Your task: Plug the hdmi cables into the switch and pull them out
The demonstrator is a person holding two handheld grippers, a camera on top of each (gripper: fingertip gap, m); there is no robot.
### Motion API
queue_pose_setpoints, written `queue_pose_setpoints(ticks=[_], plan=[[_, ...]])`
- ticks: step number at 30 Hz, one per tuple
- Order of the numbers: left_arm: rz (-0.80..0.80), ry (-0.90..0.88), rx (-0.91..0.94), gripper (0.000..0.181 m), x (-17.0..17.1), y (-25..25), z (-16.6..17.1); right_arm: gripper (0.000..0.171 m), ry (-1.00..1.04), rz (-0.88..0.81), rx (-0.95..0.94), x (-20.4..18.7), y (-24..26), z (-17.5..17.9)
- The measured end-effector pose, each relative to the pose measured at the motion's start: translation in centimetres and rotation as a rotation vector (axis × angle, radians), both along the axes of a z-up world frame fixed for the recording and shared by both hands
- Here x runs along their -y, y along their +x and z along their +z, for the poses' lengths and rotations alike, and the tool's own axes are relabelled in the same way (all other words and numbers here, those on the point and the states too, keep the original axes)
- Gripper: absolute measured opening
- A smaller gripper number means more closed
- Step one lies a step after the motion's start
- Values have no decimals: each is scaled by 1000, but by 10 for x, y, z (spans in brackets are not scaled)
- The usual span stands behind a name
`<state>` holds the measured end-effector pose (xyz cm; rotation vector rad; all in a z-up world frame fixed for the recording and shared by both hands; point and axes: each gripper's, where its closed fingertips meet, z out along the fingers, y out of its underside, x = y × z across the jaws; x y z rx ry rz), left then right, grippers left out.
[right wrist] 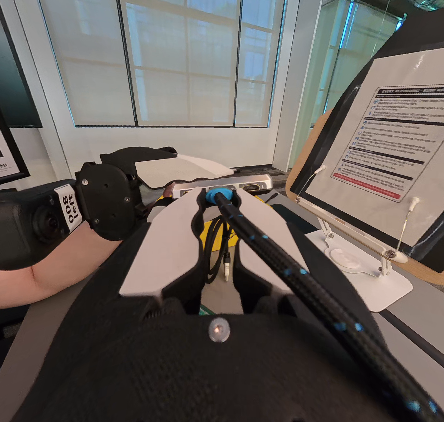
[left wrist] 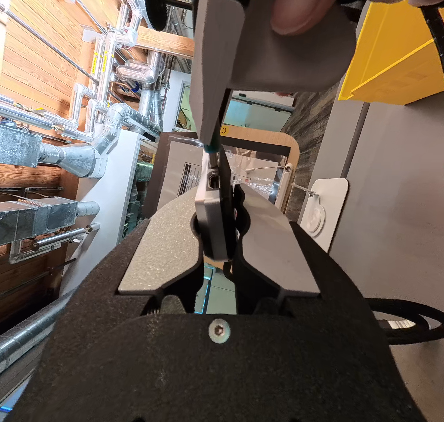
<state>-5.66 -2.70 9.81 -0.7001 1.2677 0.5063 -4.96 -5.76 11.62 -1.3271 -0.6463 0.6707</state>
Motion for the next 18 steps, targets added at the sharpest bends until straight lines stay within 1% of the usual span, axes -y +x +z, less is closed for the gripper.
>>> queue_pose_setpoints(ticks=[5, 9, 14, 18], plan=[[-18, -29, 28, 23, 1, 1, 2, 21, 36, -27, 5, 1, 0, 3], [-35, -41, 39, 23, 4, 1, 4, 20, -32, 17, -70, 3, 0, 5], [-42, -43, 45, 23, 4, 1, 5, 21, -69, 56, -118, 4, 0, 6], [-53, -50, 44, 22, 5, 1, 4, 21, -23, 32, -108, 5, 2, 10]])
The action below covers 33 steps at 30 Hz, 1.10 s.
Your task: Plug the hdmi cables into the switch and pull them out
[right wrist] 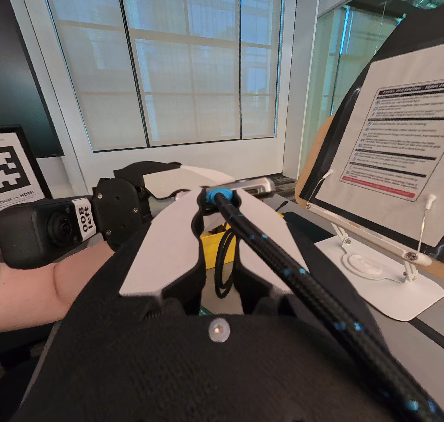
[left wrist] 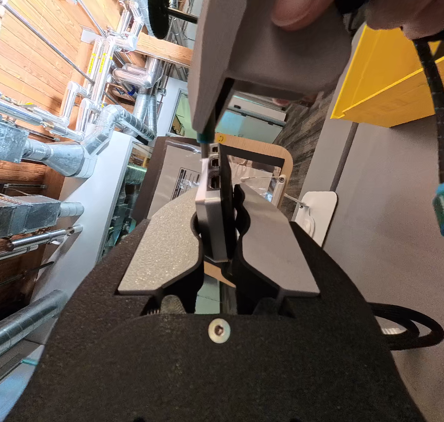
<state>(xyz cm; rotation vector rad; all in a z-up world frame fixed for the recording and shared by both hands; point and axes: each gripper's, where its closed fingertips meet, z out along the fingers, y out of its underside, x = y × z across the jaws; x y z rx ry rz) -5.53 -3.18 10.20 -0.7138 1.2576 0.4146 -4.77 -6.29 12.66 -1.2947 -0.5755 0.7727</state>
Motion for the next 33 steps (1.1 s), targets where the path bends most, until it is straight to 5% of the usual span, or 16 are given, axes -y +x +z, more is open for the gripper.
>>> queue_pose_setpoints(ticks=[26, 33], plan=[[-49, -124, 12, 23, -3, -4, -3, 21, -5, 8, 78, -1, 0, -6], [-97, -299, -31, 22, -6, -3, -18, 21, 10, 10, 109, 1, 0, -5]])
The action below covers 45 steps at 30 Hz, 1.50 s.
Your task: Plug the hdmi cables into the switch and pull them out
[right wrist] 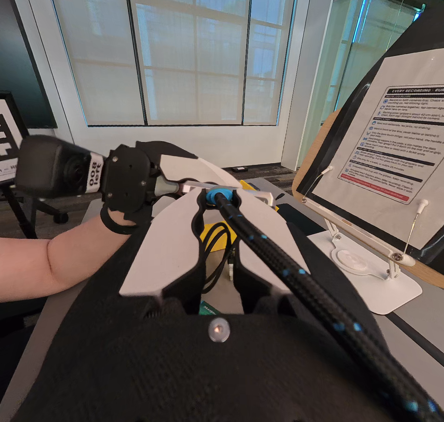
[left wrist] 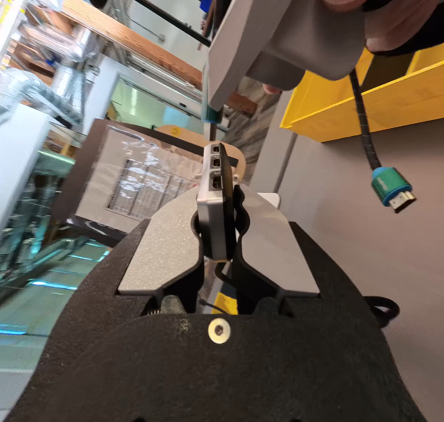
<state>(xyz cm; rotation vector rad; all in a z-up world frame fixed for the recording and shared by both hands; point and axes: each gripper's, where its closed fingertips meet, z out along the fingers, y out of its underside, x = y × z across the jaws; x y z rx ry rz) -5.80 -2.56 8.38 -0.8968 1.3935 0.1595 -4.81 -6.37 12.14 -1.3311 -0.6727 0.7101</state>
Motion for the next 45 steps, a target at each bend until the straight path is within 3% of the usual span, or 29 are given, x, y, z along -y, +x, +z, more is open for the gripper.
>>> queue_pose_setpoints(ticks=[8, 18, 22, 31, 39, 45], plan=[[-130, -327, -114, 21, 10, -5, -29, 21, 18, 11, 56, 4, 6, 4], [-497, -703, -207, 22, 69, -17, -40, 21, 18, 129, 251, 25, 9, -5], [-673, -907, -311, 24, 104, -24, -47, 21, 55, 246, 317, 41, 4, -12], [-884, -1338, -637, 24, 160, -32, -78, 22, 321, 580, 553, 99, -15, -48], [-897, -1671, -657, 23, 156, -20, -87, 22, 434, 632, 700, 125, -21, -58], [-951, -1708, -683, 23, 158, -23, -89, 22, 362, 659, 733, 120, -19, -72]])
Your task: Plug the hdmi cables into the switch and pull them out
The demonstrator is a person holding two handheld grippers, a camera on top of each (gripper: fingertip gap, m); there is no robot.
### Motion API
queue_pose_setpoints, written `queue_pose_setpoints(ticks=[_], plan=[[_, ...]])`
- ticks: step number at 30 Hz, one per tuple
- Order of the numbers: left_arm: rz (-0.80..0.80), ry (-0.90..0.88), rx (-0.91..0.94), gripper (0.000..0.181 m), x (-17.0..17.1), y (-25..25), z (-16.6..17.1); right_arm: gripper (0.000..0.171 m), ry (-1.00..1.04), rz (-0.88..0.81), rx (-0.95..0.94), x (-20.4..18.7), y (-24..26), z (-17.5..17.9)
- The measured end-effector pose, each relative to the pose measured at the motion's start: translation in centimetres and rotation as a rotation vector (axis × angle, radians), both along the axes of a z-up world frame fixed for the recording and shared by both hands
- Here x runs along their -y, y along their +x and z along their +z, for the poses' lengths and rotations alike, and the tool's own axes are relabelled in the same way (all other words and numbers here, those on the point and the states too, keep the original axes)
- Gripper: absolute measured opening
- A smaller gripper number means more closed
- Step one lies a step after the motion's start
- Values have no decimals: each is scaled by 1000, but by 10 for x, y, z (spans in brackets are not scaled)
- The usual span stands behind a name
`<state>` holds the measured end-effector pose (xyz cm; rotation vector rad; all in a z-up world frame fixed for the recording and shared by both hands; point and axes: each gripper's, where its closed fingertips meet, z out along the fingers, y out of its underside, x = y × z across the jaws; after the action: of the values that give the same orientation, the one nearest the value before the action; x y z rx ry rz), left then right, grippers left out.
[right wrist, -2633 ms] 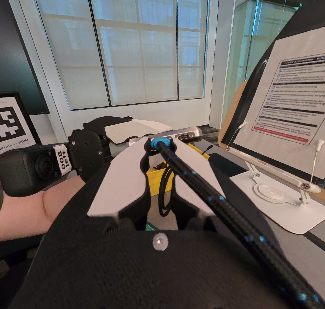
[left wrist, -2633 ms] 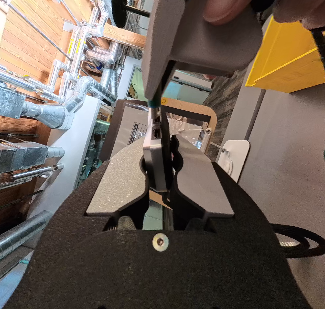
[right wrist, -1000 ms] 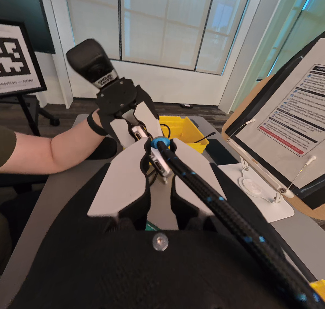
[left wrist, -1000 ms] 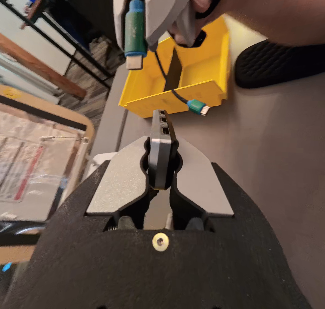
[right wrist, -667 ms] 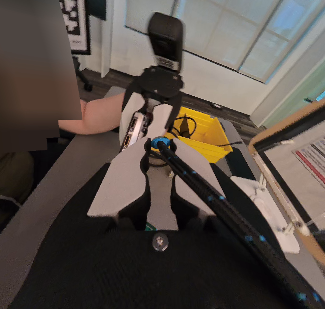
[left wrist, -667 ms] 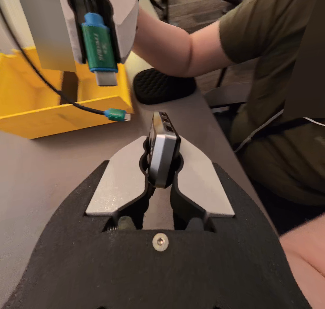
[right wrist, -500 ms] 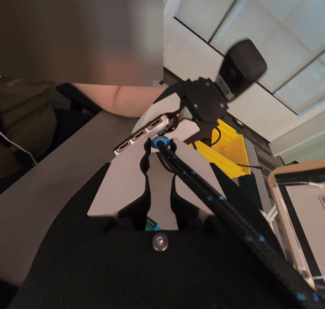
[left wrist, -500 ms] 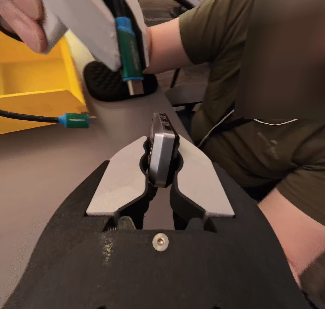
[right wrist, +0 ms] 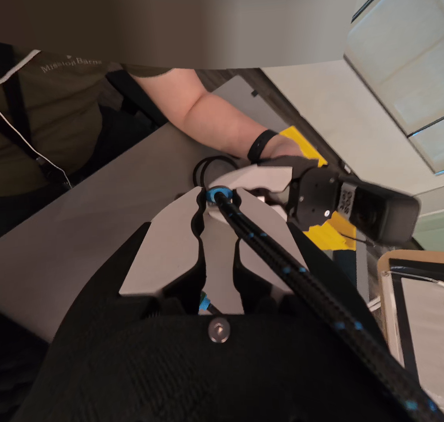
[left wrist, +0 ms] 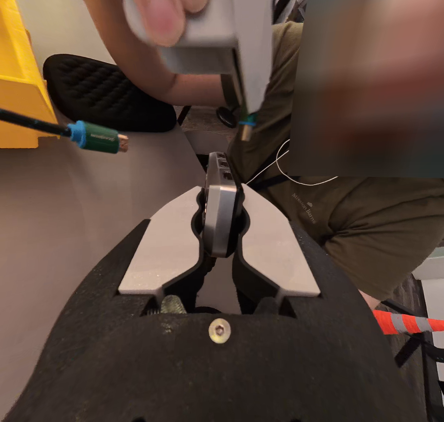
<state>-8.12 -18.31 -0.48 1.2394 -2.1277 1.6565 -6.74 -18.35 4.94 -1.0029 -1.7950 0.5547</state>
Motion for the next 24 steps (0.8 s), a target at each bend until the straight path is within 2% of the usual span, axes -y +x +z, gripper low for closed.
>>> queue_pose_setpoints(ticks=[18, 21, 24], plan=[[-63, -52, -8, 23, 8, -7, 7, 22, -128, 35, -16, -4, -9, -11], [-60, -115, -62, 23, 7, -6, 10, 22, -125, 12, -15, -6, -8, -9], [-13, -100, -50, 23, 1, -1, 10, 22, -130, -40, -5, -14, -6, -10]])
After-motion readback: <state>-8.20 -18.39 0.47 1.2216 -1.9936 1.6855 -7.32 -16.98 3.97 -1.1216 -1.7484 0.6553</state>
